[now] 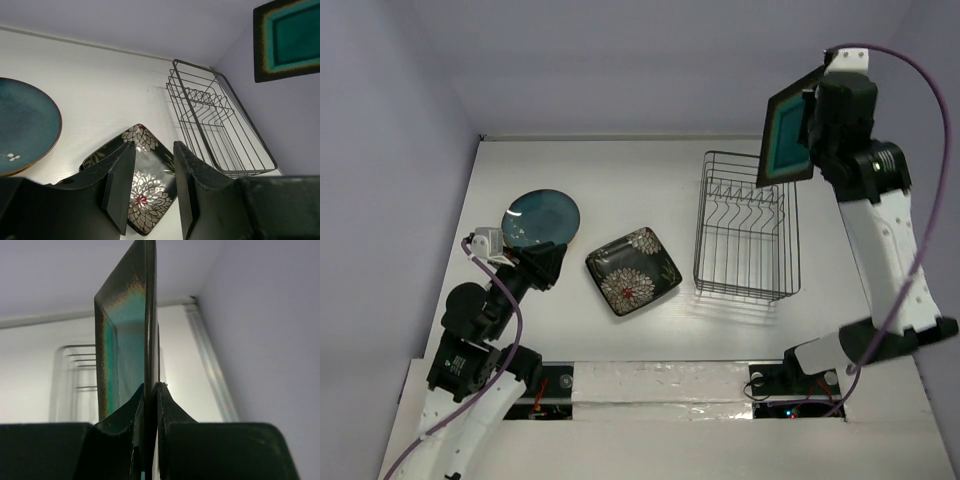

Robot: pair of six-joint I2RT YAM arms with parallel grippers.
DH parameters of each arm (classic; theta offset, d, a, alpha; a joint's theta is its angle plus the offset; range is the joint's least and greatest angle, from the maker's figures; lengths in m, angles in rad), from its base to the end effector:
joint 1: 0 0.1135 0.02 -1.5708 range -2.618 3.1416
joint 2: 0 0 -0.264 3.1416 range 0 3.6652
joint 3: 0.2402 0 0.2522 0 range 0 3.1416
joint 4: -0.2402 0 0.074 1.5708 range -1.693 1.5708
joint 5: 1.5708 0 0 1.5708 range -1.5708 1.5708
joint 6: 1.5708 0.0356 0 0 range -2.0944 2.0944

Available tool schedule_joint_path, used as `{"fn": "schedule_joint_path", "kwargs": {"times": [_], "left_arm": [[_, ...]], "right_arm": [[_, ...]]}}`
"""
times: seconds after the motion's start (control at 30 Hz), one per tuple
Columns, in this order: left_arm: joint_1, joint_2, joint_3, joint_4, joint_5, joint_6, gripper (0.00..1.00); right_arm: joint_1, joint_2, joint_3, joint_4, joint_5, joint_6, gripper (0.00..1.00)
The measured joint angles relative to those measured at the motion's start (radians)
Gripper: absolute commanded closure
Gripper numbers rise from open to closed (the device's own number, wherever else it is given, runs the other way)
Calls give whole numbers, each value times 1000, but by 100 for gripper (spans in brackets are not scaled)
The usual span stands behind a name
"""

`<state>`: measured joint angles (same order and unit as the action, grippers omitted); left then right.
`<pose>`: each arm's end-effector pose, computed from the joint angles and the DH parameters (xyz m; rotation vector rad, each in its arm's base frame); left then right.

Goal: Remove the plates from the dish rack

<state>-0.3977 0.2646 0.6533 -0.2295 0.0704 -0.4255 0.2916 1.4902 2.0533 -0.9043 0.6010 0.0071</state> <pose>0.0703 -0.0322 0.3483 0.0398 1.4515 -0.7279 0.2656 0.0587 0.5236 0.1364 1.8614 -0.3672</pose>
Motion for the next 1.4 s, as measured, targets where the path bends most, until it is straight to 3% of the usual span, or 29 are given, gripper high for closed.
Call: {"fn": "schedule_joint_path", "kwargs": {"times": [0.13, 0.27, 0.4, 0.57, 1.07, 1.4], "left_arm": [[0, 2, 0, 0, -6, -1, 67], [0, -1, 0, -2, -29, -4, 67], [0, -18, 0, -10, -72, -10, 67], [0, -38, 0, -13, -118, -15, 67], [0, -16, 0, -23, -150, -25, 66], [0, 2, 0, -24, -150, -26, 66]], "right_arm": [[121, -231, -232, 114, -162, 88, 100], [254, -326, -471, 266, -372, 197, 100], [353, -266, -694, 473, -566, 324, 100], [442, -126, -886, 636, -696, 440, 100], [467, 44, -1056, 1032, -776, 615, 100], [404, 100, -1112, 1045, -848, 624, 100]]}}
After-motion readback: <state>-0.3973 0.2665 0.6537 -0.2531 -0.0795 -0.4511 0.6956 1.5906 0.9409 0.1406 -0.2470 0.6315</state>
